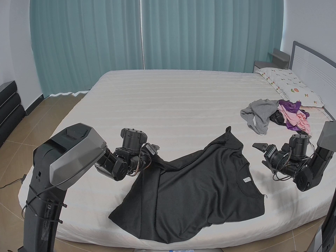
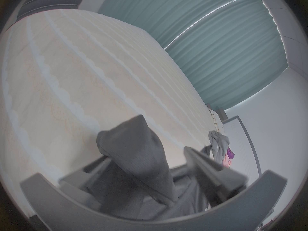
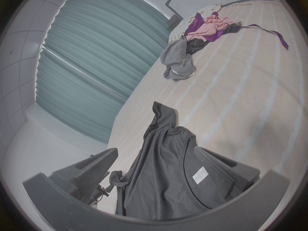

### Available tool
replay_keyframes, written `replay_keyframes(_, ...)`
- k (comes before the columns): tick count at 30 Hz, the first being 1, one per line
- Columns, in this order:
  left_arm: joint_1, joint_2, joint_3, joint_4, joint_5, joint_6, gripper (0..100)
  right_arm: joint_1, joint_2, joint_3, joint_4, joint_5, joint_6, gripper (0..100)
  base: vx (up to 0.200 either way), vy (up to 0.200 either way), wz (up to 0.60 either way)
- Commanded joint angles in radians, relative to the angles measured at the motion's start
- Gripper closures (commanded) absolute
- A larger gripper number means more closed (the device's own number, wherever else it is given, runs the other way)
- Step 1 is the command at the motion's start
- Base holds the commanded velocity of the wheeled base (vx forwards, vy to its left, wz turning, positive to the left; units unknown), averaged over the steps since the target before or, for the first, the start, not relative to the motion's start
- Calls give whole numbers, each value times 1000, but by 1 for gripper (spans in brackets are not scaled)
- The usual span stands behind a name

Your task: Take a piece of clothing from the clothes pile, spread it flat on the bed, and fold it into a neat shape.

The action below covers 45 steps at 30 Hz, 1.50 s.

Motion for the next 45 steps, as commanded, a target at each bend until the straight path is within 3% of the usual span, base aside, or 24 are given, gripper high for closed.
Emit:
replay_keyframes(1, 13, 54, -59, 7, 28, 0, 100, 8, 10, 3, 0, 1, 0, 0, 0, 0, 0)
replay_keyframes(4, 25, 54, -70, 6, 40, -2, 100, 10, 12, 1, 0, 2, 0, 0, 0, 0, 0)
replay_keyframes(11, 128, 69, -266, 7, 159, 0, 100, 13, 35, -3, -2, 2, 0, 0, 0, 0, 0)
replay_keyframes(21, 201, 117, -424, 9, 163, 10, 100, 44, 79, 4, -54, -1, -2, 0, 0, 0, 0)
replay_keyframes(29, 209, 164, -446, 29, 161, 47, 100, 45, 98, -2, -59, -2, -2, 0, 0, 0, 0)
replay_keyframes(30, 210, 164, -446, 41, 161, 50, 0, 45, 98, -2, -59, -2, -2, 0, 0, 0, 0)
replay_keyframes(41, 240, 117, -377, 112, 146, 43, 0, 44, 91, 7, -59, -1, -2, 0, 0, 0, 0)
replay_keyframes(45, 260, 9, -220, 121, 41, 37, 0, 42, 88, 16, -60, -1, -2, 0, 0, 0, 0)
